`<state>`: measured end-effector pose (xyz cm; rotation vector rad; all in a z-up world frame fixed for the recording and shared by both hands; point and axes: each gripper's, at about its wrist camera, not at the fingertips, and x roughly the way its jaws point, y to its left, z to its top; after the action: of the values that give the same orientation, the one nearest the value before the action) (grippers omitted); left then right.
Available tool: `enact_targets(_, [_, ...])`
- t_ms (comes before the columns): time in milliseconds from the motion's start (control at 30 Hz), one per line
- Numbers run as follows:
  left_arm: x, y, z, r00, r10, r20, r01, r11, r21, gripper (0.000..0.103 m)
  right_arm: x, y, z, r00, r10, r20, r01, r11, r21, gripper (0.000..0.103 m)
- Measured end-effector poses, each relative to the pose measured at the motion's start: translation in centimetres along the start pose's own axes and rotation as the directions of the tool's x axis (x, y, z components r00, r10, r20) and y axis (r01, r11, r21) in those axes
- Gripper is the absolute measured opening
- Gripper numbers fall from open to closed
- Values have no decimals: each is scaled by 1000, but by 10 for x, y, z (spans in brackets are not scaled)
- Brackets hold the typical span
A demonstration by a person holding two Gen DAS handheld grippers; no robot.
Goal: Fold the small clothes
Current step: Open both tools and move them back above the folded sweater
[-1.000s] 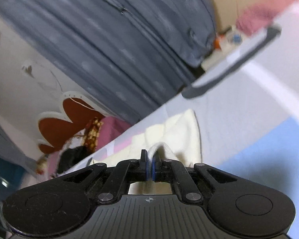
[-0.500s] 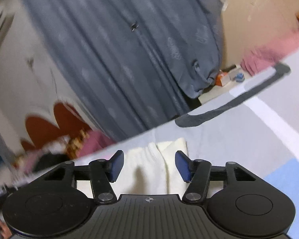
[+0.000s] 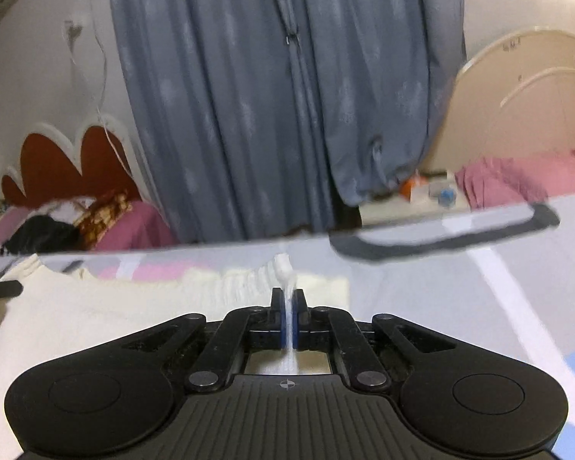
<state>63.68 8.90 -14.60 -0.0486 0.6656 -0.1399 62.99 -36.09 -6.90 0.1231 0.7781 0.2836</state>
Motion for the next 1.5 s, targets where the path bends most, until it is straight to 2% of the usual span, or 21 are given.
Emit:
enact_targets(67, [-13, -1, 5, 997, 64, 37, -62, 997, -40, 67, 0, 4, 1, 1000, -26, 6, 26, 999, -28, 6])
enact_targets(133, [-37, -15, 8, 980, 100, 175, -95, 995, -35, 84, -18, 13, 7, 993, -92, 79, 94, 995, -25, 46])
enact_targets(167, [-41, -27, 10, 977, 72, 201, -72, 997, -9, 84, -26, 19, 7, 988, -66, 139, 72, 997, -34, 67])
enact_targets(233, [-35, -56, 16, 987, -19, 157, 13, 999, 42, 84, -27, 41, 8, 988, 12, 151, -3, 998, -63, 67])
enact_targets(267, [-28, -70, 17, 990, -60, 124, 52, 997, 64, 83, -23, 55, 9, 990, 51, 132, -41, 996, -82, 67])
enact_targets(333, [-12, -95, 14, 995, -88, 53, 82, 990, 112, 79, -13, 89, 7, 987, 141, 78, -127, 978, -164, 43])
enact_targets(367, [-5, -100, 10, 996, -78, 31, 73, 990, 122, 80, -7, 104, 5, 989, 138, 49, -125, 971, -205, 29])
enact_targets(433, [4, -97, 3, 1000, -17, -7, 18, 991, 131, 83, 7, 121, -3, 992, 122, -39, -128, 958, -257, 27])
enact_targets(500, [-1, -77, -6, 999, 40, 24, -43, 989, 141, 101, 10, 110, -7, 991, 125, -47, -133, 957, -257, 27])
enact_targets(533, [-3, -62, -8, 996, 84, 36, -88, 988, 126, 103, 8, 97, -7, 995, 99, -32, -104, 964, -246, 27])
enact_targets(633, [-9, -13, -7, 991, 132, 20, -132, 991, 22, 103, 0, 34, -4, 994, -104, 15, 105, 985, -140, 27])
enact_targets(700, [-11, 1, -9, 982, 186, 21, -186, 982, 25, 103, -2, 5, -3, 999, -36, 13, 37, 997, -62, 26])
enact_targets(767, [-24, 3, -5, 977, 207, 43, -207, 978, -5, 93, -10, 10, 0, 998, -48, 32, 50, 997, -63, 26])
enact_targets(800, [-35, -1, -4, 975, 207, 74, -207, 978, -17, 93, -18, 16, 2, 997, -51, 61, 55, 997, -58, 27])
enact_targets(867, [-54, -19, -6, 984, 126, 125, -124, 992, -25, 97, -39, 40, 1, 992, 40, 123, -30, 996, -79, 27])
enact_targets(967, [-63, -79, -18, 991, 31, 127, -44, 994, 99, 100, -45, 84, -15, 988, 135, 70, -124, 981, -152, 42])
enact_targets(1033, [-52, -107, -28, 996, -12, 90, -1, 989, 148, 100, -41, 103, -28, 986, 161, 42, -151, 971, -186, 42])
enact_targets(1133, [-38, -111, -48, 1000, 11, 15, -13, 985, 173, 102, -32, 118, -46, 992, 123, 5, -119, 968, -222, 42])
enact_targets(1233, [-51, -82, -54, 999, 9, 37, -13, 994, 109, 101, -39, 104, -56, 995, 96, 31, -85, 965, -250, 42])
enact_targets(1367, [-67, -54, -61, 999, 47, 26, -50, 991, 126, 99, -50, 64, -60, 997, -52, 58, 60, 988, -141, 41])
enact_targets(1500, [-92, -66, -55, 998, 8, 64, -13, 996, 85, 95, -69, 81, -54, 995, -41, 96, 52, 991, -124, 41])
